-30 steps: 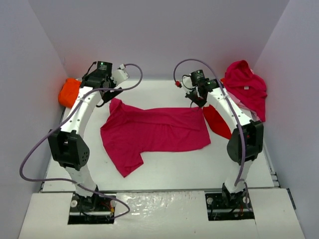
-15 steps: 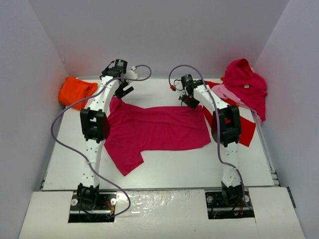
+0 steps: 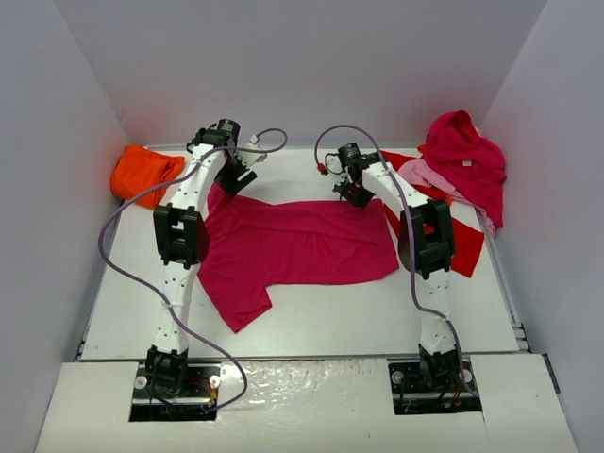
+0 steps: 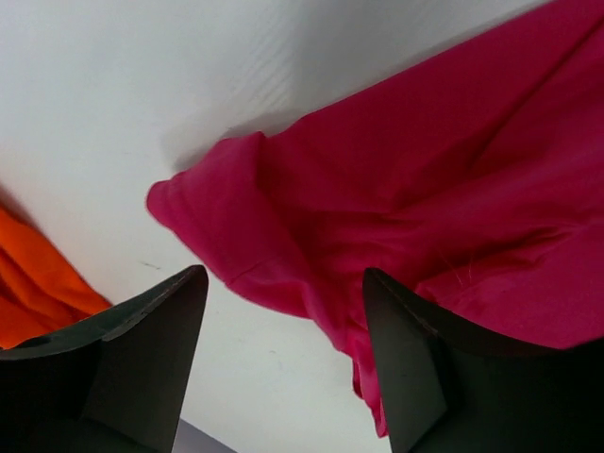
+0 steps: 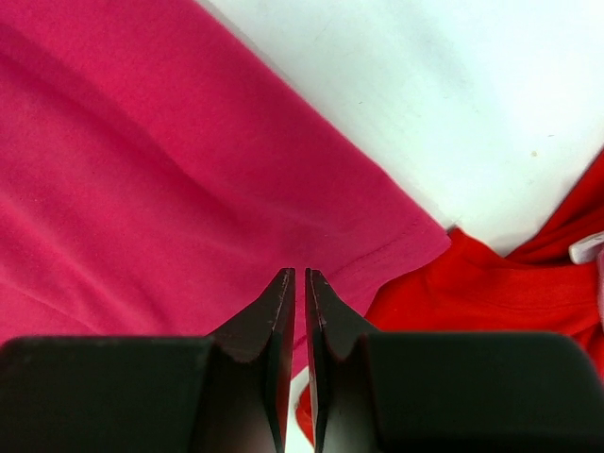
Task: Fold and stack the t-shirts
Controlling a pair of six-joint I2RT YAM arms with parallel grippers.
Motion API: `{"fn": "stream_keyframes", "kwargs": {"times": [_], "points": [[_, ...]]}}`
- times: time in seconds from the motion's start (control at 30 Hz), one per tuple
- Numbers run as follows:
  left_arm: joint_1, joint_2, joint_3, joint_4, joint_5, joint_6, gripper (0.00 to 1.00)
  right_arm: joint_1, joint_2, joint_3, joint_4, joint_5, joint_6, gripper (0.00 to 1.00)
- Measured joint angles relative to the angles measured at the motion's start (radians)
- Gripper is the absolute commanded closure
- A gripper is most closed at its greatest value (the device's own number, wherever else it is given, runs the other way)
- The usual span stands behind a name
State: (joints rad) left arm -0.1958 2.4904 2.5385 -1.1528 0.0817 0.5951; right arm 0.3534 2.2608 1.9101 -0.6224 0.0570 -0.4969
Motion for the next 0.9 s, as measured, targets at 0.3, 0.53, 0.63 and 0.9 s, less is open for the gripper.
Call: {"fn": "stream_keyframes", "kwargs": {"times": [0.3, 0.53, 0.63, 0.9], "points": [[0.028, 0.121, 0.001, -0.021, 0.025, -0.044, 0.45, 0.0, 0.0, -0.045, 0.002, -0.003, 0.004, 0.93], [0.039, 0.122, 0.009, -0.006, -0.013, -0.074, 0.97, 0.0, 0.0, -0.059, 0.006, -0.001, 0.009, 0.97], [0.046, 0.122, 0.009, 0.01, -0.031, -0.091, 1.0, 0.001, 0.001, -0.059, 0.011, 0.014, 0.019, 1.0], [0.092, 0.122, 0.008, 0.068, -0.079, -0.133, 1.0, 0.022, 0.045, -0.071, 0.026, 0.108, 0.029, 1.0]]}}
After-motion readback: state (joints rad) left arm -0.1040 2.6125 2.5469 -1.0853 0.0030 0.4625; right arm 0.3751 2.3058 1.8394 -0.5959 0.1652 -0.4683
